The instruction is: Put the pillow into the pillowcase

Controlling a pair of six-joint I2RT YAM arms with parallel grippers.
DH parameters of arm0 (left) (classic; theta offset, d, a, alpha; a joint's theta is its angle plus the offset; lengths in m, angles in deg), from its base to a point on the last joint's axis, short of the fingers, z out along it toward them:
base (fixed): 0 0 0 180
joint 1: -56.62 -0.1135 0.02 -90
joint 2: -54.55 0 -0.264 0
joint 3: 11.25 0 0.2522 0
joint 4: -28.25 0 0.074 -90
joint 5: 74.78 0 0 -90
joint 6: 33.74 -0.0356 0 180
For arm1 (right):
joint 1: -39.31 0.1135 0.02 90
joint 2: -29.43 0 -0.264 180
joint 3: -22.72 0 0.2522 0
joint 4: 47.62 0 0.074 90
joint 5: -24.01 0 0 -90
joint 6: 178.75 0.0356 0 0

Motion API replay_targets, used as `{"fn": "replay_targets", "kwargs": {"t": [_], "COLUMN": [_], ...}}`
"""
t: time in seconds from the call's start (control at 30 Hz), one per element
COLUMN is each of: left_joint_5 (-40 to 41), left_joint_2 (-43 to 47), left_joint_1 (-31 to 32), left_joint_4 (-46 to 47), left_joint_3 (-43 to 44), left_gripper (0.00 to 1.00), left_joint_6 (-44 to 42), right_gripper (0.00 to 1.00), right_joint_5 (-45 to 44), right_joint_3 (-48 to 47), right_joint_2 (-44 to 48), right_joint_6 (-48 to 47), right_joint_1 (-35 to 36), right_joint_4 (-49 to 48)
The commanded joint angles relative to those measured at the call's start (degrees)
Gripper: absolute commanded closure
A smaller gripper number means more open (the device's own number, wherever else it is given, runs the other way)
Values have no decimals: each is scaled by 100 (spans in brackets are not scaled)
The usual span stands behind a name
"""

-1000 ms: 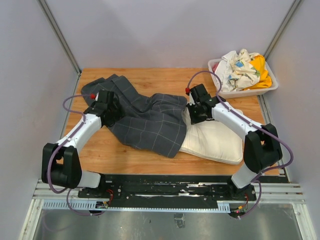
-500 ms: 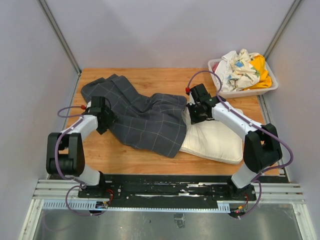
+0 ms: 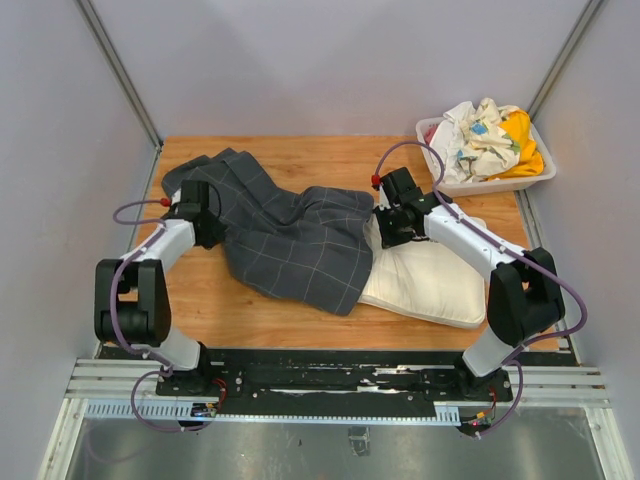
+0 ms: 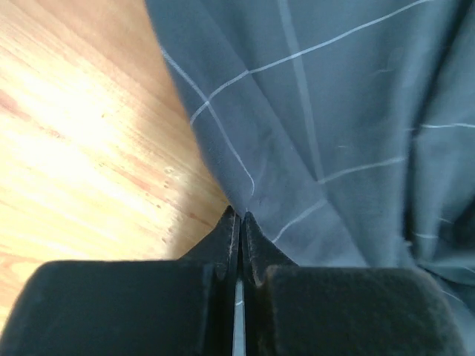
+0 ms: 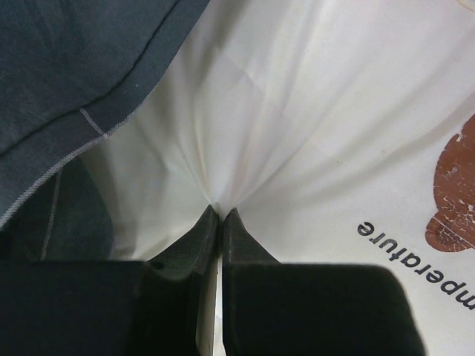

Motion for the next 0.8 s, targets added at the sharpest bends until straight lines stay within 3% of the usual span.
{"fn": "replay_targets", "kwargs": {"t": [0.0,0.37,0.4,0.47,0.5,0.57,0.77], "left_joint_5": [181,-262,-328,-284,-262,-146,191], "left_joint_2": [931,1211,1111,932,880,843,820], "left_joint_1": [53,686,704,706,706,706,671], "left_joint_4": [-416,-1419,-1461,-1525,-1520,-1409,-1177], "left_joint_3": [821,2574,2634,2585,2464,2089,1239], "left_gripper": [100,100,96,75,70,47,35], "left_joint_6": [-154,-446,-499,-592,-633,-680,-790], "right_gripper": [99,99,99,99,99,99,99], "right_joint_5": [45,60,72,97,103,104,101], "right_joint_3": [-73,-58,-48,-46,-53,-60,-52], "right_joint_2": [210,136,143,146,145,157,166], "right_joint_6": [128,144,152,166,171,189,181], "right_joint_1": [-94,-94,-94,-94,-94,-92,-94], "right_joint_4": [-63,-127,-128,-144,-145,-138,-120]}}
